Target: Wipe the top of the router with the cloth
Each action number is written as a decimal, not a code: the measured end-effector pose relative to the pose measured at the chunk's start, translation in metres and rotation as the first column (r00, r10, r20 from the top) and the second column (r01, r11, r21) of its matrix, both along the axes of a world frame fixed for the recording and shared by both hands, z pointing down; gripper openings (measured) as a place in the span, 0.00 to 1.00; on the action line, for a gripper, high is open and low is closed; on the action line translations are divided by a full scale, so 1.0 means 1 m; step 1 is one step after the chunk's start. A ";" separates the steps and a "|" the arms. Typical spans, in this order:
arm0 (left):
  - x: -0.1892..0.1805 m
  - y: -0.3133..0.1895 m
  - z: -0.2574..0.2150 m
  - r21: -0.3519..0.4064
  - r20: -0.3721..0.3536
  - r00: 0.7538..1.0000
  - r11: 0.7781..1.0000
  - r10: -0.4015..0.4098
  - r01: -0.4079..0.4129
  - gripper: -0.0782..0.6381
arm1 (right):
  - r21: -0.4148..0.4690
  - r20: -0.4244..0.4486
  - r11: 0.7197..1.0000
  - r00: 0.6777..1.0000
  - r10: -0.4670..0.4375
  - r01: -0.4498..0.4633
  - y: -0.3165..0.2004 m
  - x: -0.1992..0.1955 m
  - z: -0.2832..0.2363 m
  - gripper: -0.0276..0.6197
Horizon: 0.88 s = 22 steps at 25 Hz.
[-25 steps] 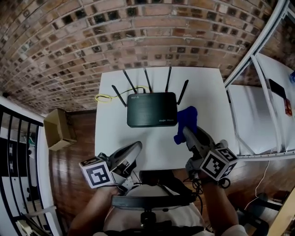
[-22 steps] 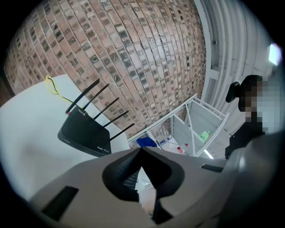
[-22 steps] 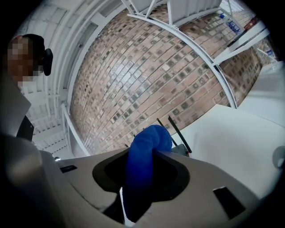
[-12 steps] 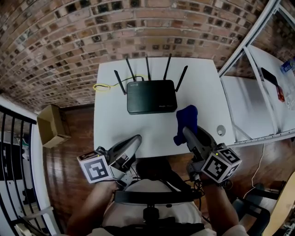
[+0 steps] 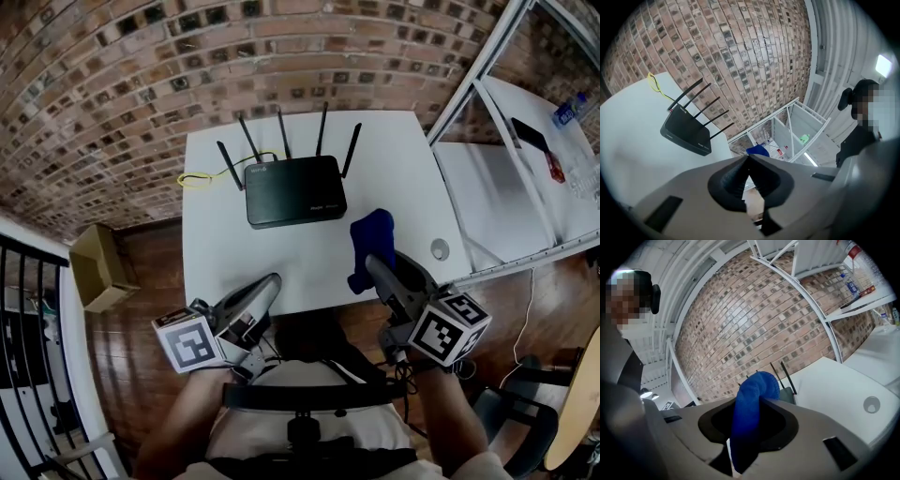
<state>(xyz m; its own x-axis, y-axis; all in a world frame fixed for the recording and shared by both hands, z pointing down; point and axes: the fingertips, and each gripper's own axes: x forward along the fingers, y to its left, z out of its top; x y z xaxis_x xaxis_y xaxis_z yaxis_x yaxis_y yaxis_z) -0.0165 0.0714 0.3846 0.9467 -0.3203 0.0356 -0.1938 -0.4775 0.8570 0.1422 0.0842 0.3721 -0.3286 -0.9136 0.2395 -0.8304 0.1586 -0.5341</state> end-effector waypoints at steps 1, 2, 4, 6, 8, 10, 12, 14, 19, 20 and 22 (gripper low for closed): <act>-0.001 0.001 0.002 0.002 0.005 1.000 1.000 0.002 -0.002 0.12 | 0.001 -0.001 1.000 1.000 0.001 -0.001 0.001 0.000 0.000 0.24; -0.002 0.001 0.004 0.005 0.013 1.000 1.000 0.007 -0.007 0.12 | 0.002 -0.003 1.000 1.000 0.001 -0.001 0.001 0.000 -0.001 0.24; 0.000 0.004 -0.004 0.006 0.001 1.000 1.000 0.016 -0.016 0.12 | 0.003 -0.005 1.000 1.000 -0.001 0.001 0.000 -0.002 -0.002 0.24; 0.001 0.003 -0.013 0.004 -0.016 1.000 1.000 0.007 -0.007 0.12 | 0.000 -0.006 1.000 1.000 -0.002 0.002 -0.001 -0.003 -0.002 0.24; -0.003 0.001 -0.006 0.006 0.008 1.000 1.000 0.000 0.000 0.12 | -0.003 -0.005 1.000 1.000 -0.003 0.003 -0.002 -0.004 -0.002 0.24; -0.003 0.000 -0.010 0.007 -0.006 1.000 1.000 -0.002 0.002 0.12 | -0.006 -0.007 1.000 1.000 -0.006 0.006 -0.003 -0.005 -0.002 0.24; -0.003 -0.001 -0.014 0.009 -0.024 1.000 1.000 -0.005 0.005 0.12 | -0.010 -0.011 1.000 1.000 -0.009 0.009 -0.004 -0.006 -0.001 0.24; -0.006 -0.001 -0.012 0.008 -0.016 1.000 1.000 -0.004 0.004 0.12 | -0.017 -0.014 1.000 1.000 -0.011 0.011 -0.005 -0.008 0.002 0.24; -0.010 -0.001 -0.009 0.010 -0.011 1.000 1.000 -0.012 0.012 0.12 | -0.028 -0.029 1.000 0.999 -0.014 0.013 -0.004 -0.011 0.005 0.24; -0.010 -0.001 -0.010 0.010 -0.020 1.000 1.000 -0.015 0.016 0.12 | -0.030 -0.030 0.999 0.999 -0.013 0.013 -0.003 -0.012 0.005 0.24; -0.012 0.000 -0.008 0.010 -0.026 1.000 1.000 -0.017 0.017 0.12 | -0.031 -0.032 0.999 0.999 -0.012 0.011 -0.001 -0.014 0.006 0.24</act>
<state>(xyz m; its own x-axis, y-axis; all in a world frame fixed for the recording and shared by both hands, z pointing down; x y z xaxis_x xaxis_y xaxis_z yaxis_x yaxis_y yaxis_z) -0.0289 0.0709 0.3763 0.9417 -0.3363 0.0082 -0.1799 -0.4828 0.8570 0.1286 0.0832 0.3785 -0.3307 -0.9019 0.2779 -0.8454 0.1522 -0.5120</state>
